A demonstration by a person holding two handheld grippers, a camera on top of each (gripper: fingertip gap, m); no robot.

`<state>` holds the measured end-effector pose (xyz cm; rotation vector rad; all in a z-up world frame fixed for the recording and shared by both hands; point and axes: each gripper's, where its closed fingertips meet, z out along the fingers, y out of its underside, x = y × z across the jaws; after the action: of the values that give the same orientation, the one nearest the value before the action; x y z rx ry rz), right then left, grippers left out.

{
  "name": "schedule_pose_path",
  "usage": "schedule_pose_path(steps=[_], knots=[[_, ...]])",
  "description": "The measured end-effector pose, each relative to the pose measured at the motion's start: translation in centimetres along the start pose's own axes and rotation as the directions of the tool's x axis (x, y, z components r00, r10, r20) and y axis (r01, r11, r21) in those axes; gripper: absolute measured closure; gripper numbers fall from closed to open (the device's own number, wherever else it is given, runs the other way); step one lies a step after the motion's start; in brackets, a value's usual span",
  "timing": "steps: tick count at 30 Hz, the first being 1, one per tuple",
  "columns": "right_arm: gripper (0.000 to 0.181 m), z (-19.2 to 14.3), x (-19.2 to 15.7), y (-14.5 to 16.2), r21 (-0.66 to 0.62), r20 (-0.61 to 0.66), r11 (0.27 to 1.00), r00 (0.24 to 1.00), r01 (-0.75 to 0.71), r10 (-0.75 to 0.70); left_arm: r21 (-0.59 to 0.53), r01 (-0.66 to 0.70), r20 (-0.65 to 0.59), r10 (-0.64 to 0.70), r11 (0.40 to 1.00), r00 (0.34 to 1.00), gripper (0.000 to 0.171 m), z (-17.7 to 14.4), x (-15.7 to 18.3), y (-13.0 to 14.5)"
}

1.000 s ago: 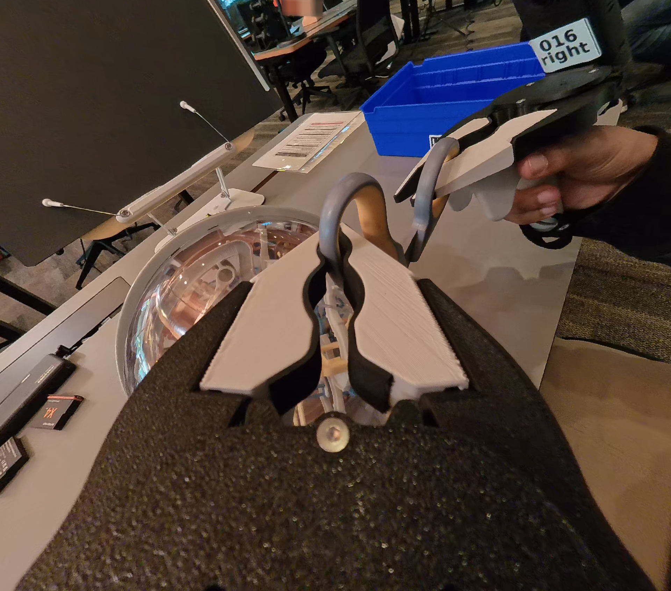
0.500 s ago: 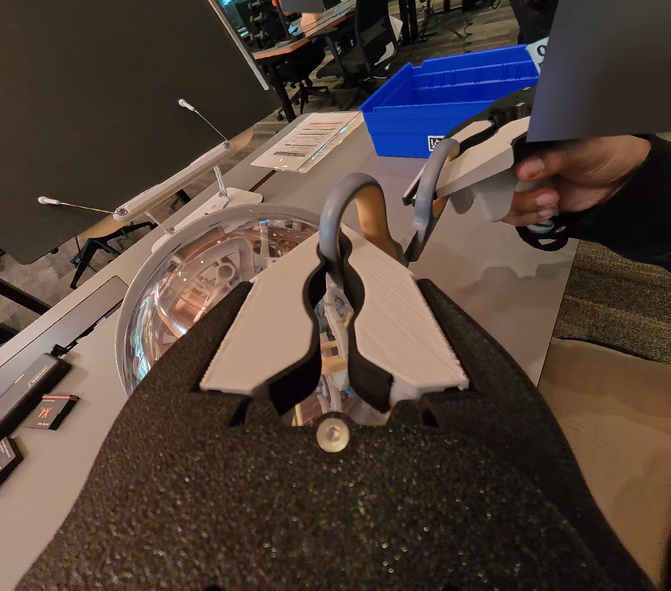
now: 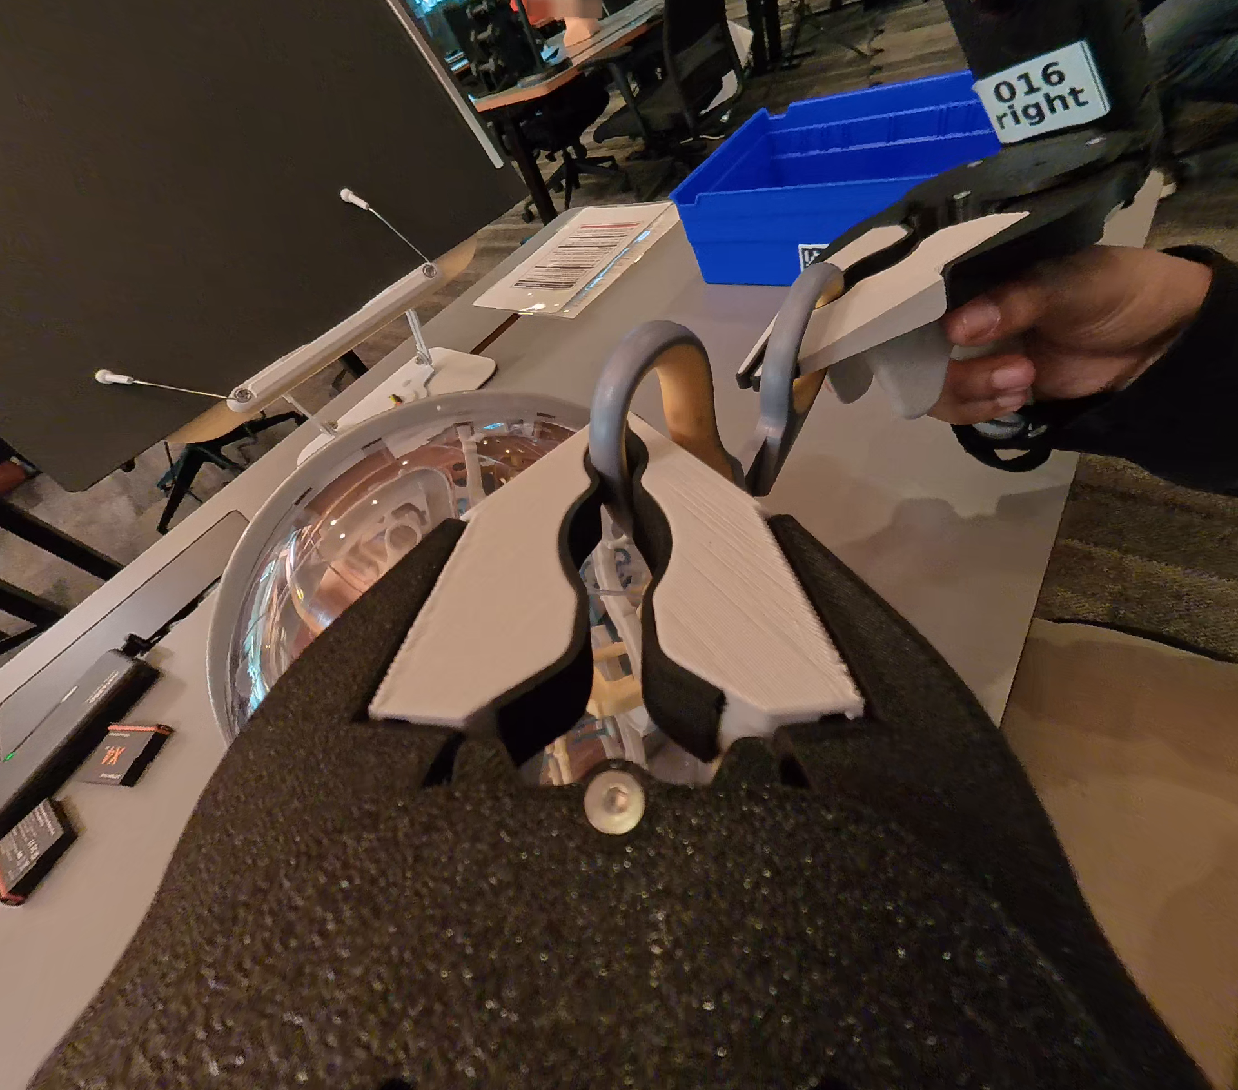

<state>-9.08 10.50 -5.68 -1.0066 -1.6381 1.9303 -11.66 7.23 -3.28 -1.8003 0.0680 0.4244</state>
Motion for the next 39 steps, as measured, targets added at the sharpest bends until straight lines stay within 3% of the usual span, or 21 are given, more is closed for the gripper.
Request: schedule_pose_path(steps=[24,39], knots=[[0.180,0.8,0.9,0.5,0.039,-0.013,0.998,0.999,-0.048,0.049,-0.020,-0.014,0.037,0.015,1.000,0.999,0.171,0.2,-0.4,0.5],[0.181,1.8,2.5,1.9,0.069,-0.070,0.993,0.992,-0.098,0.103,-0.089,-0.015,0.092,0.023,0.996,0.995,0.171,1.2,-0.5,1.6]])
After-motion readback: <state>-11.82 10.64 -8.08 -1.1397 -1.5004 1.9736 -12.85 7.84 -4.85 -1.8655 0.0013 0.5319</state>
